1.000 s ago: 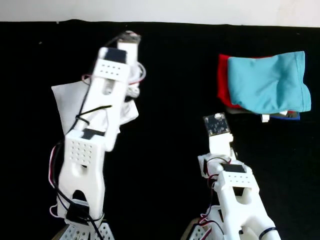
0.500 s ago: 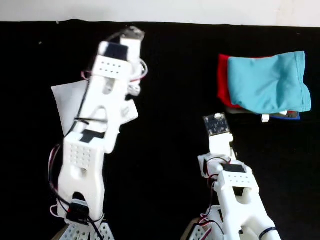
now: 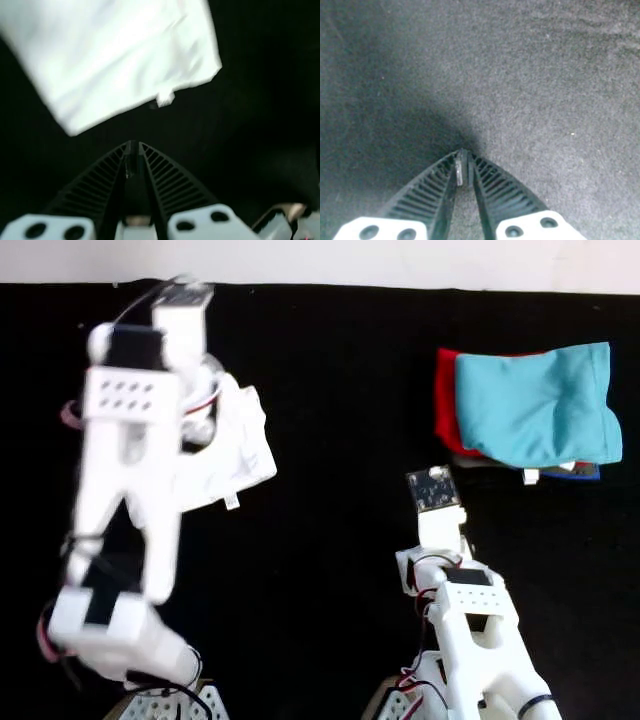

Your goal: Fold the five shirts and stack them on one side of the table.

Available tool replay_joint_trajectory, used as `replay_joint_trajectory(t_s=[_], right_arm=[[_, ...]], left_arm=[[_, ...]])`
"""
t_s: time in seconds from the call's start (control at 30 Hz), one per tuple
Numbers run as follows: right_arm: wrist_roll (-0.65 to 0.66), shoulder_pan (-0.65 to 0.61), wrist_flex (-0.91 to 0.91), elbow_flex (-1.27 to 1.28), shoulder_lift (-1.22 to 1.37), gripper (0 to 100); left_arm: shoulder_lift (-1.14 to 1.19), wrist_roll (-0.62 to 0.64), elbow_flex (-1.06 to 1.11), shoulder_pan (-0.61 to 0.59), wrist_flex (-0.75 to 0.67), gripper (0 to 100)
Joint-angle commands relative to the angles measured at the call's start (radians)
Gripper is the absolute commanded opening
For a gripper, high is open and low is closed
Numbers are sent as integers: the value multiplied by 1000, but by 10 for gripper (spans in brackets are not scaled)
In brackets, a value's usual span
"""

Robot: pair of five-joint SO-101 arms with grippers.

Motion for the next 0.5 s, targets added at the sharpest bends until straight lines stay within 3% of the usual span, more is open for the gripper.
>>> replay_joint_trajectory(t_s=[0.0, 0.3, 0.47], right_arm=[[8, 13, -21, 5, -2, 5], [8, 13, -21, 5, -2, 5], [8, 15, -15, 5, -5, 5]], left_arm=[[-209, -20, 306, -85, -163, 38], [-320, -20, 964, -341, -712, 38], [-320, -20, 1171, -364, -899, 38]])
